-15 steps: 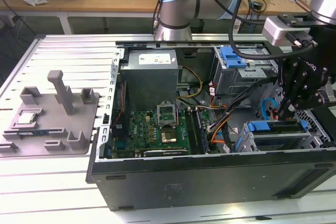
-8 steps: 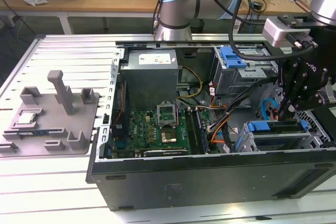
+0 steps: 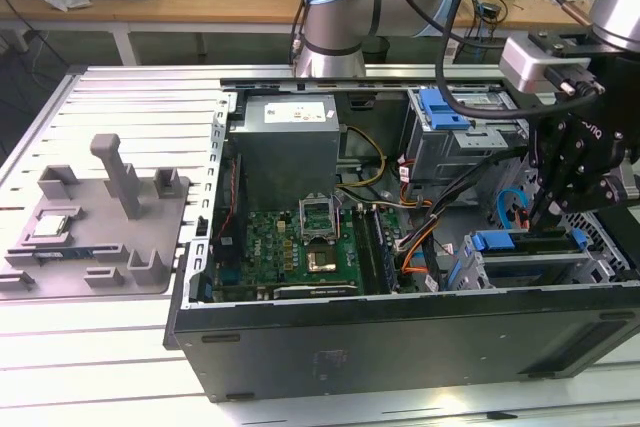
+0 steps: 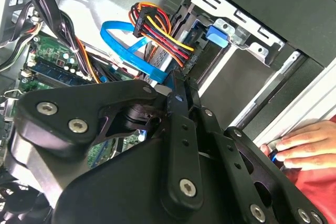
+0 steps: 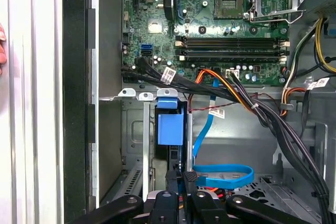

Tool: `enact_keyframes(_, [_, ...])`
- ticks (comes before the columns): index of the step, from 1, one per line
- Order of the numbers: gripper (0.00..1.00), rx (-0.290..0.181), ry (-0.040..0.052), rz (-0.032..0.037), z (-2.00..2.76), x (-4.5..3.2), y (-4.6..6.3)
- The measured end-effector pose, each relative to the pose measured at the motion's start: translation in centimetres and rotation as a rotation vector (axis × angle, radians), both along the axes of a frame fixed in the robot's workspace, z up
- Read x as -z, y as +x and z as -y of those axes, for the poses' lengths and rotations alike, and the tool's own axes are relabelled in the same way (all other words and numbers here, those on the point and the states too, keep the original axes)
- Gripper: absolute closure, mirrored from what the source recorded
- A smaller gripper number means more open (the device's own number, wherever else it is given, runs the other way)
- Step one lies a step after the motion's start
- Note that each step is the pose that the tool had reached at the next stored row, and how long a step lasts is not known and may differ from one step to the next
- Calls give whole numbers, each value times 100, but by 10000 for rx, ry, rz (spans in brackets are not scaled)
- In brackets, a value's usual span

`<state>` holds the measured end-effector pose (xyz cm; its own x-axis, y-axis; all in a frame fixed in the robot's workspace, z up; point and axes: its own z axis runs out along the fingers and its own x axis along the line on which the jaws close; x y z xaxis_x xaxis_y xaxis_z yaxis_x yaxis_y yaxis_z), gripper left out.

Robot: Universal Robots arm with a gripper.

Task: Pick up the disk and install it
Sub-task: 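Insert the second disk wire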

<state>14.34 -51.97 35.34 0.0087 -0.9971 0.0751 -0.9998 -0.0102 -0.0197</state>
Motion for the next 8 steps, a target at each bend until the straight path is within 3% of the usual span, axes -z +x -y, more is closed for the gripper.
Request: enact_keyframes(8, [84,-42,0,0,2,13,0])
